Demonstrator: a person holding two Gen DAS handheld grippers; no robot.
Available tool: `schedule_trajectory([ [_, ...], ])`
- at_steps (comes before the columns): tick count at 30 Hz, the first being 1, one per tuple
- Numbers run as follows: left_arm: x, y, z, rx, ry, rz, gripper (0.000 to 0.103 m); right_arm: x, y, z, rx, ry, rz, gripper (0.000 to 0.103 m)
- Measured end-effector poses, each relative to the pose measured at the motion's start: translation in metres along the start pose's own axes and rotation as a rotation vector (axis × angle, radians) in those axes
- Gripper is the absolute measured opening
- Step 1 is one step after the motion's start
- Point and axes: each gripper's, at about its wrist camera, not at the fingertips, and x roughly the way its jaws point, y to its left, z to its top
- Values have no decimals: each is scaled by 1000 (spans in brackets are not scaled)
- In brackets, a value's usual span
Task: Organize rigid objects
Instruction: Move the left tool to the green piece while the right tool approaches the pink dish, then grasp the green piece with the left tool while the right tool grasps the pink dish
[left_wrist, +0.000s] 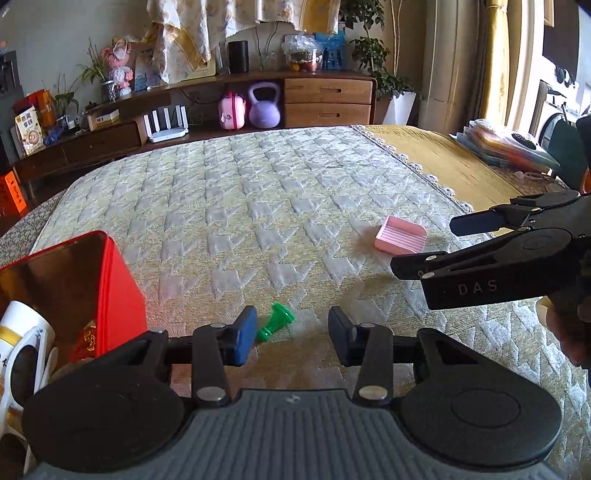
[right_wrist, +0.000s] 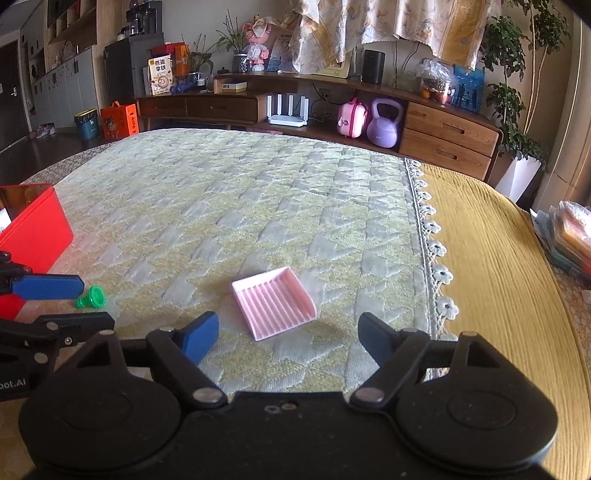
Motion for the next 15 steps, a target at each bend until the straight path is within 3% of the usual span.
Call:
schedule_trajectory([
  [6,3,9,-1,-32,-1,-10,33,7,-6,3,17,-12,12,78],
  [8,3,11,-1,-38,-3,-11,25,8,-6,3,20,-19,18,76],
  [15,1,13,-1,-42,-5,-6,10,4,-2,3,31,-44,20,49],
])
